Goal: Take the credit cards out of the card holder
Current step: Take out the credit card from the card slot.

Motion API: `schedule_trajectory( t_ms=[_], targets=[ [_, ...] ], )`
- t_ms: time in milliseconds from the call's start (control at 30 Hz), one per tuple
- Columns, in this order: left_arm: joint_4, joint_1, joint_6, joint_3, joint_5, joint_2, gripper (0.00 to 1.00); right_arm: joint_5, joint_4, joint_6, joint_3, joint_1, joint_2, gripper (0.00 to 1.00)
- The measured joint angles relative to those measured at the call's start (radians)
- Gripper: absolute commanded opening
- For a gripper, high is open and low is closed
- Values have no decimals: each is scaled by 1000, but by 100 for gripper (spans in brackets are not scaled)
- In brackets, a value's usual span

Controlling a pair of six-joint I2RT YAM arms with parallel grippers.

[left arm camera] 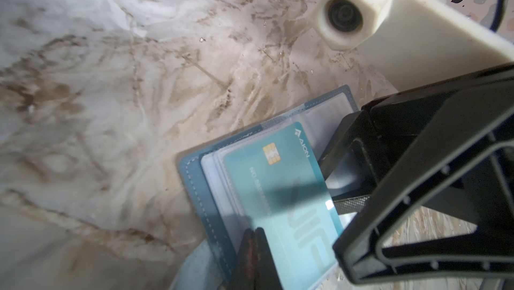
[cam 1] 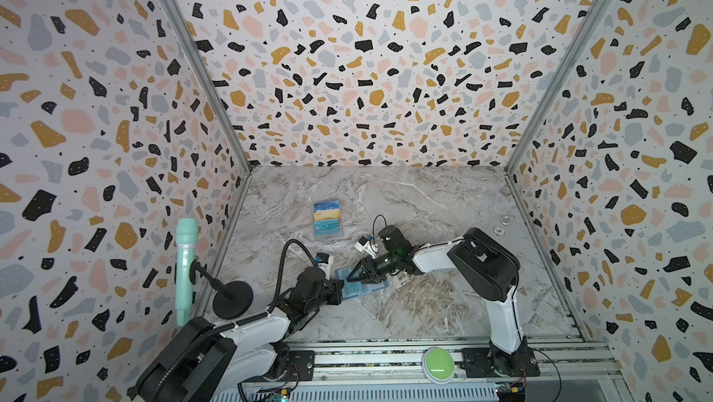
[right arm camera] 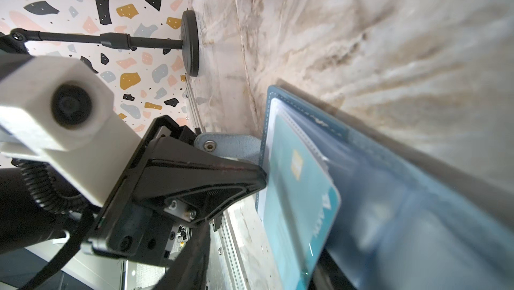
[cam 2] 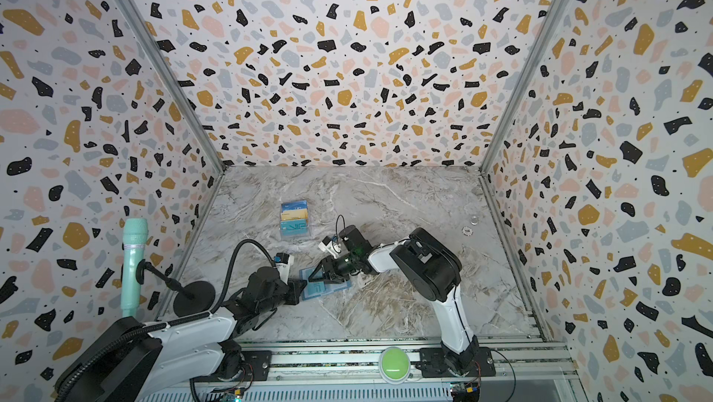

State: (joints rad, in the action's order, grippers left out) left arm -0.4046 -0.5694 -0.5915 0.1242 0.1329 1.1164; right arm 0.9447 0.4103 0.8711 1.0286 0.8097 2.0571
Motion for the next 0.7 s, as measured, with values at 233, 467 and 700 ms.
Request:
schedule_trajectory(
  t_ms=[233,467,700],
  targets=[
    [0,0,0,0,0,-1,2,35,140,79,-53,-11,19,45],
    [-2,0,-4,0,-3,3,2,61,209,117,-92,-32,20,44],
    [-8,0,-5,0,-11,7,1,68,208,114,-92,-35,20,42]
  ],
)
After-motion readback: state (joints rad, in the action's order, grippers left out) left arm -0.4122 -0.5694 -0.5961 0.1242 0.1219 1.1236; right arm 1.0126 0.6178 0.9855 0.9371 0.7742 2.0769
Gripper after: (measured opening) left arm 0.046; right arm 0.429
